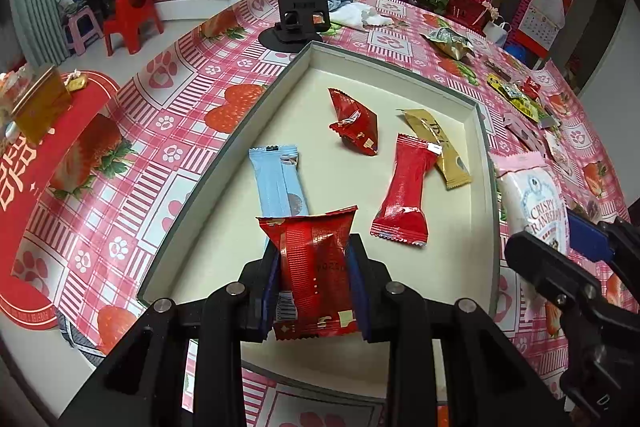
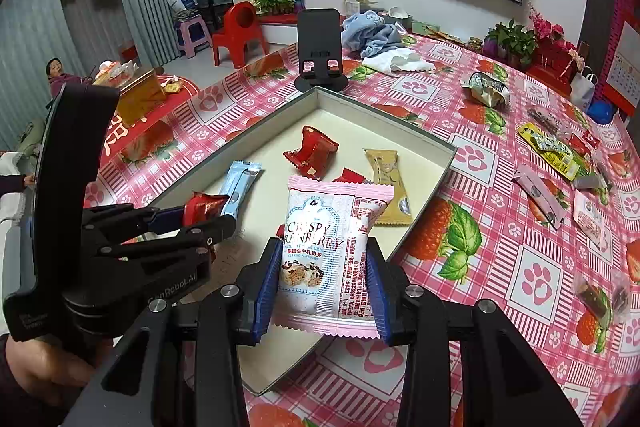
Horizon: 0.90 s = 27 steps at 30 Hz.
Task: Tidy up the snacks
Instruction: 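Lower the red bag into the tray and open the left tool while the right tool releases the cranberry bag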
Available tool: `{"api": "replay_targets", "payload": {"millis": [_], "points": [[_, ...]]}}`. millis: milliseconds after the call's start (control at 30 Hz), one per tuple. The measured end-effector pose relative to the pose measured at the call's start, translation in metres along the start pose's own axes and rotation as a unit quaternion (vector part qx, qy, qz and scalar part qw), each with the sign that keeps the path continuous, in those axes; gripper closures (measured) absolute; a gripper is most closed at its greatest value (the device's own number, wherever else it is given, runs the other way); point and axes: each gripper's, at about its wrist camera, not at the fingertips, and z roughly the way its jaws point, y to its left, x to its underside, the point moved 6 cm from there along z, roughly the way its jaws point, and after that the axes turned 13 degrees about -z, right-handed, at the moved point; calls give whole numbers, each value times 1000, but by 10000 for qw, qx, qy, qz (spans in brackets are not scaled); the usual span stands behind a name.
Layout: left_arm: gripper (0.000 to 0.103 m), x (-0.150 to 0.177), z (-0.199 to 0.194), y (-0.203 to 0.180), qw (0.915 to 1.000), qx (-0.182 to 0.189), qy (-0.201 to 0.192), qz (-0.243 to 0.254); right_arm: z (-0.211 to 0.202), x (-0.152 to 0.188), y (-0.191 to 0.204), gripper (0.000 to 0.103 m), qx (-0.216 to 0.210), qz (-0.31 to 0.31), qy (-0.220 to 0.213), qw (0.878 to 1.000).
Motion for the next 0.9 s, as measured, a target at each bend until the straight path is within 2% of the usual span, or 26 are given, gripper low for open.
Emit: {"api": "replay_targets", "payload": {"millis": [433, 600, 633, 700, 767, 833, 900], "points": [[69, 1, 0, 1, 10000, -1, 16, -20, 6, -3, -1, 61, 7, -22, 43, 10000], [69, -4, -1, 5, 9999, -96, -49, -123, 21, -17, -4, 61, -72, -103, 142, 9998], [67, -7, -2, 7, 9998, -116, -71, -155, 26, -23, -5, 61, -244, -40, 194, 9995], [56, -11, -6, 12, 9996, -147, -146, -216, 27, -34, -9, 53, -356, 132, 147, 9992], [34, -15, -15, 17, 9988, -218, -348, -273, 20, -43, -12, 21, -261, 176, -23, 9995], [25, -19, -23, 23, 9977, -289, -536, -305, 6, -47, -15, 20, -83, 117, -271, 9995], [25, -20, -21, 27, 9979, -274, -504, -317, 0, -44, -20, 20, 63, 109, -299, 9995]]}}
